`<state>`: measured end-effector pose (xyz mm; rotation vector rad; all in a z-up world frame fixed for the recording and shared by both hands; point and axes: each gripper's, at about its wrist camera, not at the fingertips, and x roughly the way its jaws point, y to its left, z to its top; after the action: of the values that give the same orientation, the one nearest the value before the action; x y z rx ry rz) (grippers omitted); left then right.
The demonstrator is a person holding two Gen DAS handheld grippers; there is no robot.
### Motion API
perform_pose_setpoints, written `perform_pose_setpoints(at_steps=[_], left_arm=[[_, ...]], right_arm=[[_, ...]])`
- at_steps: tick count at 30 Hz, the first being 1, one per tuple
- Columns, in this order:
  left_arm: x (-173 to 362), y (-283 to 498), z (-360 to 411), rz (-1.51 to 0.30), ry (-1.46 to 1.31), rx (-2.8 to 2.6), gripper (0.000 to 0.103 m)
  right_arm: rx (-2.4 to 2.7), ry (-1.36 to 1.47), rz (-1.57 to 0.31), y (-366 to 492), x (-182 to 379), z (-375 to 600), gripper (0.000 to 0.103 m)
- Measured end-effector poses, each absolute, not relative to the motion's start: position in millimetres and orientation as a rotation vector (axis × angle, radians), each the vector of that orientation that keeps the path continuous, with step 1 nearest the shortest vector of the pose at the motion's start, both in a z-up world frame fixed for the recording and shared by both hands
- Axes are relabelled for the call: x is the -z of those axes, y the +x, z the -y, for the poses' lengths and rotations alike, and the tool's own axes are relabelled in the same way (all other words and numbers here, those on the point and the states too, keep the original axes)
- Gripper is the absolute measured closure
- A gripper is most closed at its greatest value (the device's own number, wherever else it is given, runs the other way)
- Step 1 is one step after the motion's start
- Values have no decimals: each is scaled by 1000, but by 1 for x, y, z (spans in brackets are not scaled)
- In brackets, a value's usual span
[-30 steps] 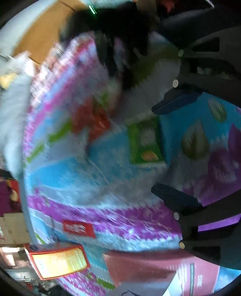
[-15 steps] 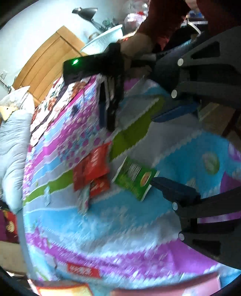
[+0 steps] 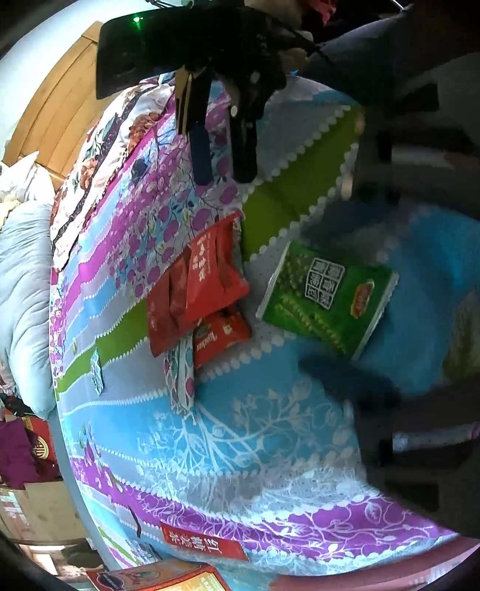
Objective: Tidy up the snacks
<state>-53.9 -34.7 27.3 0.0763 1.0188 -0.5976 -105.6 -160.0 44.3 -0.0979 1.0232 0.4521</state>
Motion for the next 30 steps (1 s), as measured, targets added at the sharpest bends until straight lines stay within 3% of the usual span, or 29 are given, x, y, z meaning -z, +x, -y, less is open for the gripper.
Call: perform_pose_setpoints(at_steps=[14,19,27,30], left_arm=[[-47,-78,-4,-1009,-24,506,56],[-45,-76,1,-1010,-28,514,56],[-43,-75,1,-1013,-41,509,56],[-43,-75,1,-1008,-42,506,56]], right_arm=[[-580,-357,-943,-80,-36,113,40],[-553,-413,-1010,-73,-18,105,39],[-605,-264,-1079,-96,-30,107,40],[-567,-220,-1059,-84,-32,112,34]])
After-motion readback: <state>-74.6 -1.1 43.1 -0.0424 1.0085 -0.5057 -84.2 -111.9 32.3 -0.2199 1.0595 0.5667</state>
